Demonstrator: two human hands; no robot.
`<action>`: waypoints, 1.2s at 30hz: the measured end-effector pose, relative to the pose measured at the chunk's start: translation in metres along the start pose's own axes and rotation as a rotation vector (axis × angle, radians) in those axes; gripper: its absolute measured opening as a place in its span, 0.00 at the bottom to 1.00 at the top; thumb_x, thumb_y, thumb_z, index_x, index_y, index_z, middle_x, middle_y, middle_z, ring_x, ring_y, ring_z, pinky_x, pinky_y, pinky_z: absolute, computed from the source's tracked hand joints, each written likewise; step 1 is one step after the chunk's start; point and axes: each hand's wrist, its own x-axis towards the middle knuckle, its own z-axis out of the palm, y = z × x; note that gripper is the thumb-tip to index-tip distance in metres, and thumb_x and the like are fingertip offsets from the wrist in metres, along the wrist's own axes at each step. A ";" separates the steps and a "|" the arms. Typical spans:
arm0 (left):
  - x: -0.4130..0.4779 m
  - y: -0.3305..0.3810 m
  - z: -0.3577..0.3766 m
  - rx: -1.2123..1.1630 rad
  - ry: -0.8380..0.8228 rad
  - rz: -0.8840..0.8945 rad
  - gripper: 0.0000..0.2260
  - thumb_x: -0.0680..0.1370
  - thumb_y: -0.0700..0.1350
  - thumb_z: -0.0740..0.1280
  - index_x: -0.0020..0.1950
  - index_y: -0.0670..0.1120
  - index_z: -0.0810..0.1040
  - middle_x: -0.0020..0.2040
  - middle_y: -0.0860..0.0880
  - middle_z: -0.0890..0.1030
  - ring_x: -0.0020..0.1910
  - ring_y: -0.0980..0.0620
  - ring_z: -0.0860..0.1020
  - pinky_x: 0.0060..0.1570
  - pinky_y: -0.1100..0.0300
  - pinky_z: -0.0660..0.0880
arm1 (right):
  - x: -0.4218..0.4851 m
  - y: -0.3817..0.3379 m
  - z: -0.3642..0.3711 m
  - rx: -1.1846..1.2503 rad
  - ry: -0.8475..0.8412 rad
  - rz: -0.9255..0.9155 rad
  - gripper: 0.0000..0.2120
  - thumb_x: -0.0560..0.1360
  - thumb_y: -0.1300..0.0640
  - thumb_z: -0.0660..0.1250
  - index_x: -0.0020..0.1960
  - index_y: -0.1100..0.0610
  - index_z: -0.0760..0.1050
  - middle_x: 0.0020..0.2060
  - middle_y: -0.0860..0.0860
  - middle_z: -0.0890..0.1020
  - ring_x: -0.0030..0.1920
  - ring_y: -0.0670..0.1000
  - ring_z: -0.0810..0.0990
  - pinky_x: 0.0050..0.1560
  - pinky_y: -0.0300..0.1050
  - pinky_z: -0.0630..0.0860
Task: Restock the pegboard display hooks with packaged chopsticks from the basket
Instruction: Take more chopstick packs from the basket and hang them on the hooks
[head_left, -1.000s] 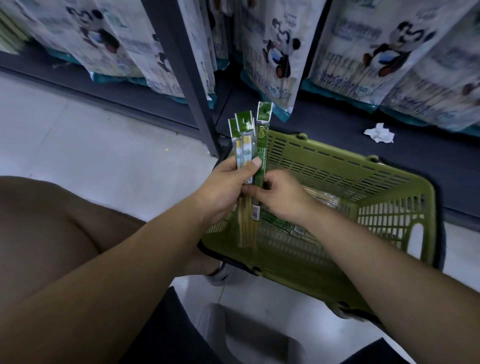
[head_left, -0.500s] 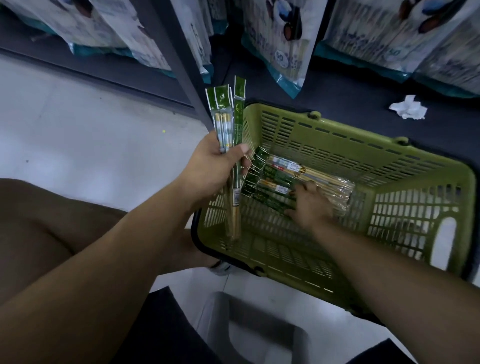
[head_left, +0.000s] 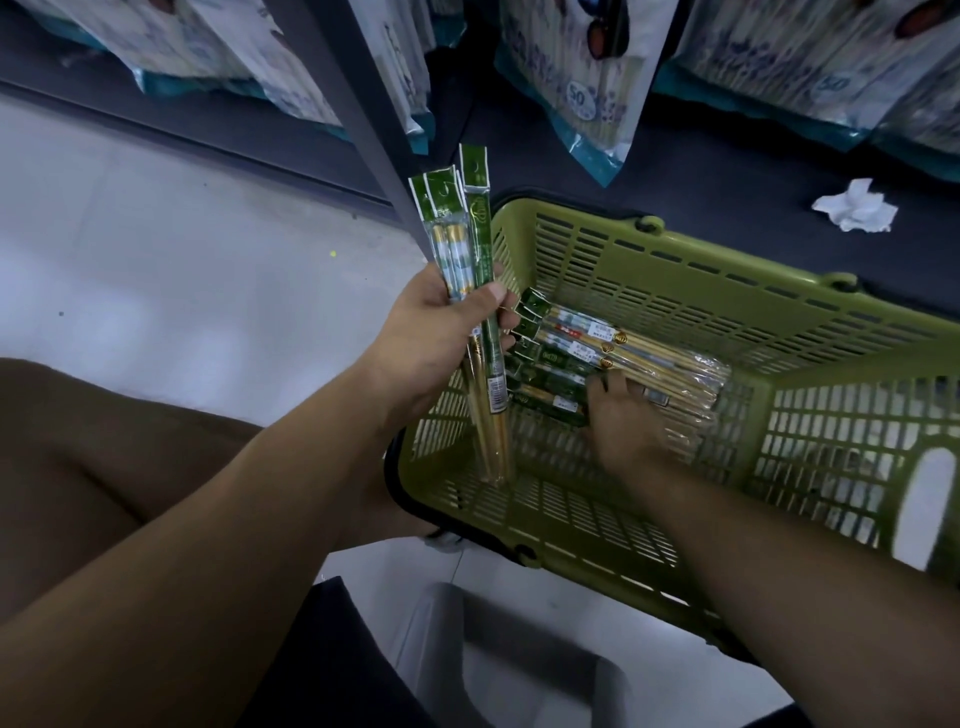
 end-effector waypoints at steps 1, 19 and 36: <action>0.000 -0.001 0.000 -0.002 0.003 -0.002 0.08 0.84 0.36 0.63 0.63 0.38 0.75 0.42 0.48 0.82 0.42 0.50 0.82 0.44 0.55 0.82 | 0.001 0.000 -0.001 -0.006 -0.004 -0.003 0.30 0.75 0.62 0.72 0.73 0.57 0.65 0.67 0.58 0.71 0.62 0.59 0.76 0.51 0.52 0.79; -0.002 0.001 0.002 -0.081 -0.029 -0.087 0.05 0.84 0.36 0.63 0.58 0.41 0.77 0.38 0.48 0.82 0.41 0.51 0.83 0.48 0.48 0.82 | 0.011 0.021 -0.027 0.112 -0.056 -0.039 0.06 0.77 0.48 0.69 0.51 0.50 0.77 0.43 0.49 0.78 0.45 0.50 0.79 0.41 0.45 0.76; -0.019 0.011 0.023 -0.032 -0.036 0.075 0.33 0.72 0.50 0.79 0.69 0.34 0.71 0.62 0.32 0.81 0.61 0.37 0.82 0.62 0.45 0.80 | -0.054 -0.073 -0.170 0.939 0.283 -0.206 0.04 0.75 0.58 0.72 0.42 0.57 0.83 0.27 0.43 0.78 0.27 0.38 0.76 0.27 0.32 0.65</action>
